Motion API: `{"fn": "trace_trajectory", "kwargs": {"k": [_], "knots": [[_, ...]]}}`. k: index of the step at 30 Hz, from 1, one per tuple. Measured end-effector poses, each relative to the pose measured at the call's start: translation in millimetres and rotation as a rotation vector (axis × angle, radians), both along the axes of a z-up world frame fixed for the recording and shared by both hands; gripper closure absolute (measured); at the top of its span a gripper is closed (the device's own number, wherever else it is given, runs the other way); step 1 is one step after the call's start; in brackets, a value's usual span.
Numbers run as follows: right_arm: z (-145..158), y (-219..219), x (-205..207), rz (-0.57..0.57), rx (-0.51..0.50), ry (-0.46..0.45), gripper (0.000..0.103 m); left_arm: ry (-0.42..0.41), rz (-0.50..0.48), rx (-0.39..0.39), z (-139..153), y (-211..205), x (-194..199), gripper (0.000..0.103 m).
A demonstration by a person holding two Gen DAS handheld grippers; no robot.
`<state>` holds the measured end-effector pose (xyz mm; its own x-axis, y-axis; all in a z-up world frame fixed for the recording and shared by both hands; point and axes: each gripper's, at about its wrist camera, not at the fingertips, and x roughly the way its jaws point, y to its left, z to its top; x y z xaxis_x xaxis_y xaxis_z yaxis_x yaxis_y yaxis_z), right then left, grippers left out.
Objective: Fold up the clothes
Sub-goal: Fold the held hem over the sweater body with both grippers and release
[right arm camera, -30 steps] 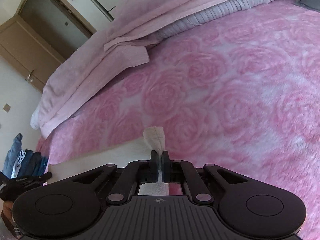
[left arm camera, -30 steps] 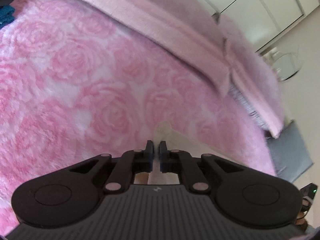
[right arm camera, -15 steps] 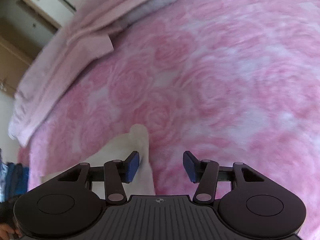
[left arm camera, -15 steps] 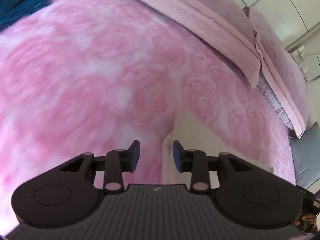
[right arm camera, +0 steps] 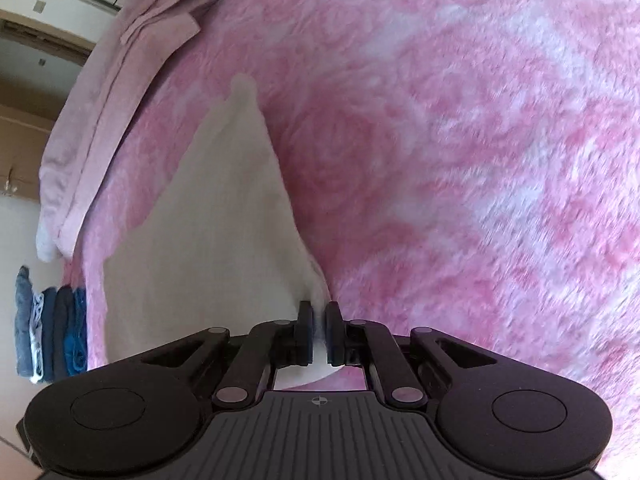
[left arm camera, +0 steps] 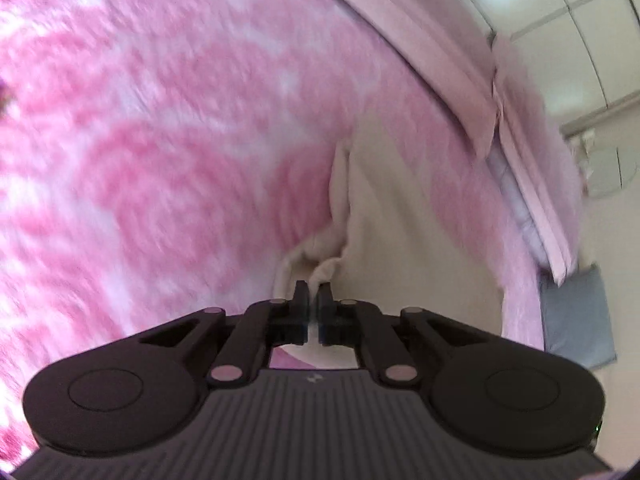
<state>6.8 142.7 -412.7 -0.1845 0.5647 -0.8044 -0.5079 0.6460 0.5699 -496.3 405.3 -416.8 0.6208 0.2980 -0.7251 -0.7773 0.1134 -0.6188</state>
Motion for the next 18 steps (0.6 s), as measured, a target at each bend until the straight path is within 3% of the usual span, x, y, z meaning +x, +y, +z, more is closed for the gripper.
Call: {"fn": "trace_trajectory", "kwargs": {"k": [4,6,9,10,11,15,18], "knots": [[-9,-3,0,-0.009,-0.028,0.0,0.099,0.079,0.011,-0.025,-16,-12,0,0.089],[-9,-2,-3,0.0,-0.028,-0.01,0.095,0.074,0.06,-0.043,-12,-19,-1,0.081],[0,-8,-4,-0.009,-0.012,0.004,0.062,0.032,0.153,-0.101,-3,-36,-12,0.061],[4,-15,-3,-0.029,-0.001,0.012,0.046,0.013,0.181,-0.126,-1,-44,-17,0.059],[8,-22,-3,-0.052,0.012,0.019,0.037,-0.012,0.208,-0.156,0,-51,-21,0.056],[5,-43,-7,-0.145,0.025,0.114,0.037,-0.145,0.319,-0.289,-14,-69,-22,0.048],[-10,-40,-11,-0.215,0.042,0.176,0.037,-0.184,0.38,-0.305,-31,-65,-15,0.052]]}}
